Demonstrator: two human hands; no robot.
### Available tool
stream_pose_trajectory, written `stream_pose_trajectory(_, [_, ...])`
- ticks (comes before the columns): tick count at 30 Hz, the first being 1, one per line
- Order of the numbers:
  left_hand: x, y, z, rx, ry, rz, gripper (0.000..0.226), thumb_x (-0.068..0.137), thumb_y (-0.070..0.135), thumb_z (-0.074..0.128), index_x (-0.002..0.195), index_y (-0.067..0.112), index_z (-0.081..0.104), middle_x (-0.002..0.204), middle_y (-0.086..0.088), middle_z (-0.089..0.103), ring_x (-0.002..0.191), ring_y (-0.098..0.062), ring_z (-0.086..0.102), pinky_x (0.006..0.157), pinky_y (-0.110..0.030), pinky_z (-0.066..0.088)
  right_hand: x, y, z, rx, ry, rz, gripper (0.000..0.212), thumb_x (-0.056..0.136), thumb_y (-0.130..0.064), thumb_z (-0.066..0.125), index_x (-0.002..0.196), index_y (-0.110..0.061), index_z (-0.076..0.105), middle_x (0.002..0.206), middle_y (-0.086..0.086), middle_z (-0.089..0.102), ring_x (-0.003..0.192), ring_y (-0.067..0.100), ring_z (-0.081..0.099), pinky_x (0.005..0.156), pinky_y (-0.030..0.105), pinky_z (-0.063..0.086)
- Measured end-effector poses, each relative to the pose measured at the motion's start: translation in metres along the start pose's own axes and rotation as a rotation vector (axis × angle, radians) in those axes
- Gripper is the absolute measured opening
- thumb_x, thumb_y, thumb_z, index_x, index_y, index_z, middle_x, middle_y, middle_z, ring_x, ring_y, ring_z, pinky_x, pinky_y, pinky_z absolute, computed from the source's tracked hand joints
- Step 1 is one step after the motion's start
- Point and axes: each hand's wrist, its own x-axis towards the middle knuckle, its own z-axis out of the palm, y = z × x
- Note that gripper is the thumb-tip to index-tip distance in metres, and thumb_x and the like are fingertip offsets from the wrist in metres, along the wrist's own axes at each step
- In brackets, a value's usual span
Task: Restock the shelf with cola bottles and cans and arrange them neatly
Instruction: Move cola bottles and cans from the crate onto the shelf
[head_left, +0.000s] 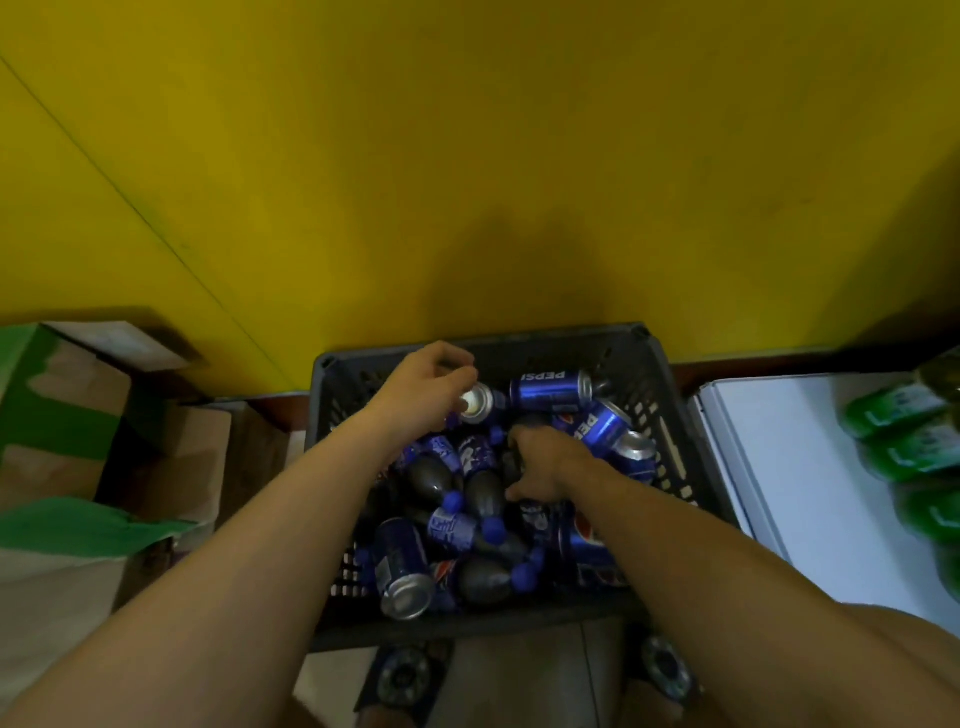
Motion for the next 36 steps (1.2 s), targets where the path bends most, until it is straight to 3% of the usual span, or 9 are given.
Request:
stream_pose_trajectory(5, [0.001,-0.011,-0.014,0.015,-0.017,-0.128,0.022,0.103,0.032,0.052,0.121,0.022,0.060,0.113,-0.002,0.069,0.097,-0.021,0.070,0.081,-0.039,0.054,-0.029,-0.019,-0.059,0.204,0.262,-0.043,0.065,0.069,-0.048,0.084,0.122,-0.030,0.051,0.114,0.004,0.047,0.099,0.030,0.059,0.084,0.039,0.052])
stream_pose_trajectory(8, [-0.003,-0.014,-0.012,-0.082,-0.048,-0.370,0.048,0.103,0.049,0.045,0.117,0.007,0.064,0.109,-0.014,0.074,0.089,-0.027,0.073,0.076,-0.036,0.056,-0.053,-0.032,-0.097,0.389,0.569,-0.094,0.061,0.071,-0.048,0.084,0.121,-0.033,0.052,0.114,0.000,0.047,0.099,0.024,0.056,0.084,0.038,0.051])
stream_pose_trajectory(10, [-0.006,-0.013,-0.009,-0.247,-0.145,-0.503,0.077,0.099,0.067,0.034,0.116,-0.003,0.062,0.108,-0.020,0.074,0.094,-0.031,0.074,0.082,-0.039,0.056,-0.069,-0.040,-0.110,0.546,0.741,-0.129,0.056,0.072,-0.043,0.085,0.115,-0.032,0.050,0.114,-0.002,0.048,0.100,0.019,0.053,0.085,0.034,0.049])
stream_pose_trajectory(13, [-0.005,-0.002,-0.005,-0.685,-0.215,-0.447,0.094,0.091,0.080,0.030,0.120,-0.005,0.057,0.120,-0.027,0.069,0.105,-0.036,0.069,0.093,-0.046,0.049,-0.087,-0.052,-0.113,0.763,0.850,-0.186,0.053,0.073,-0.037,0.085,0.105,-0.027,0.044,0.106,-0.001,0.049,0.095,0.019,0.052,0.075,0.030,0.044])
stream_pose_trajectory(18, [0.004,0.015,-0.004,-1.159,0.059,-0.304,0.040,0.093,0.042,0.068,0.109,0.006,0.064,0.089,-0.013,0.074,0.076,-0.027,0.072,0.064,-0.042,0.061,-0.102,-0.070,-0.096,0.669,0.674,-0.377,0.043,0.073,-0.026,0.084,0.093,-0.021,0.047,0.096,0.001,0.050,0.086,0.018,0.051,0.073,0.021,0.039])
stream_pose_trajectory(23, [0.017,0.006,-0.006,-0.915,0.274,-0.254,0.062,0.072,0.017,0.085,0.127,0.007,0.059,0.089,-0.013,0.068,0.072,-0.028,0.069,0.064,-0.043,0.059,-0.072,-0.024,-0.077,0.435,0.385,-0.303,0.022,0.089,-0.022,0.068,0.106,-0.018,0.055,0.105,0.005,0.058,0.095,0.027,0.058,0.081,0.044,0.051])
stream_pose_trajectory(29, [0.016,0.007,0.003,-0.596,0.282,-0.018,0.055,0.072,0.011,0.086,0.122,0.011,0.063,0.101,-0.013,0.073,0.082,-0.026,0.071,0.066,-0.035,0.056,-0.022,0.038,-0.036,-0.404,0.029,0.026,0.079,0.087,-0.021,0.070,0.154,-0.022,0.027,0.156,0.010,0.029,0.147,0.035,0.023,0.110,0.064,0.031])
stream_pose_trajectory(32, [0.018,0.005,0.003,-0.548,0.257,0.015,0.054,0.073,0.009,0.084,0.123,0.011,0.062,0.102,-0.012,0.073,0.084,-0.024,0.071,0.066,-0.032,0.055,-0.008,0.048,-0.016,-0.634,0.003,0.089,0.089,0.085,-0.020,0.072,0.158,-0.027,0.020,0.165,0.009,0.010,0.153,0.037,-0.002,0.114,0.073,0.014])
stream_pose_trajectory(36, [0.021,0.002,0.002,-0.527,0.242,0.001,0.058,0.073,0.011,0.085,0.125,0.012,0.061,0.106,-0.011,0.073,0.088,-0.024,0.072,0.067,-0.032,0.055,0.003,0.044,-0.008,-0.782,0.050,0.094,0.077,0.089,-0.023,0.069,0.155,-0.024,0.031,0.162,0.016,0.016,0.149,0.039,0.013,0.116,0.067,0.016])
